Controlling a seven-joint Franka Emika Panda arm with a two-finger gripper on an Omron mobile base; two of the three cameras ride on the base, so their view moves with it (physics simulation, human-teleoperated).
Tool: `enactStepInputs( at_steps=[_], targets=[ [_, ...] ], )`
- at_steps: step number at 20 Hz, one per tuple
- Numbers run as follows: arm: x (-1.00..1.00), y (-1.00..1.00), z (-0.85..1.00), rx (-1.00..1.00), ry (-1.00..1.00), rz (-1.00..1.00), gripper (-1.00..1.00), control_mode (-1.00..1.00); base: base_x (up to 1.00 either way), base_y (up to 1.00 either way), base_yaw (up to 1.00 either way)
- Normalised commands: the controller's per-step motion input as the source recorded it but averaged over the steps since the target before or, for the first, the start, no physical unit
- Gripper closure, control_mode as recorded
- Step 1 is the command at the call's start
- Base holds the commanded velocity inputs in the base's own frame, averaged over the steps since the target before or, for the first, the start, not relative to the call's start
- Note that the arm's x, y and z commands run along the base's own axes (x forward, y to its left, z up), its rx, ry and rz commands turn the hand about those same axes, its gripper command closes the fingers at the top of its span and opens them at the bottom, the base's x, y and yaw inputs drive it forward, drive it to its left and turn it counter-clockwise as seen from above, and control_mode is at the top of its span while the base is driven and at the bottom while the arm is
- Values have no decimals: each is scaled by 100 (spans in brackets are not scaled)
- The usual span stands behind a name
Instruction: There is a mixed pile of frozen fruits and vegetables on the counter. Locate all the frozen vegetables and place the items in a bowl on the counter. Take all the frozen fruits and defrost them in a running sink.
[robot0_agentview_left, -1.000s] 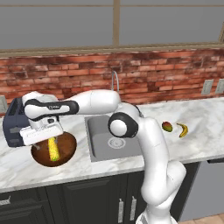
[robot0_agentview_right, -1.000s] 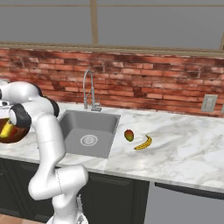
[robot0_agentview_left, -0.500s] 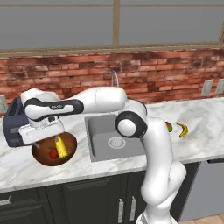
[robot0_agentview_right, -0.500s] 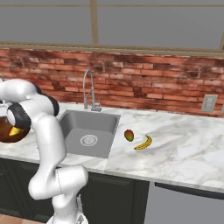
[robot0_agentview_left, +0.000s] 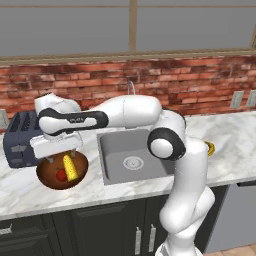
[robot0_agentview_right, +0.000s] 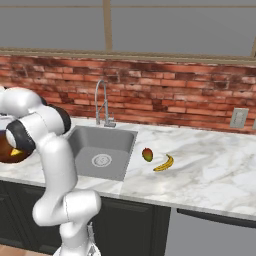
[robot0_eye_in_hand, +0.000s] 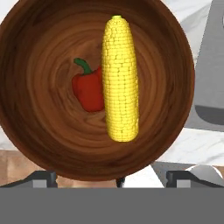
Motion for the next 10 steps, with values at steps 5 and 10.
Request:
enactStepInputs(
  at_steps=[5,10],
  targets=[
    [-8,-50,13,6,-3,0,-100,-100,0,0,0],
    [-8,-51,8,2,-3,0,-100,-100,0,0,0]
  ],
)
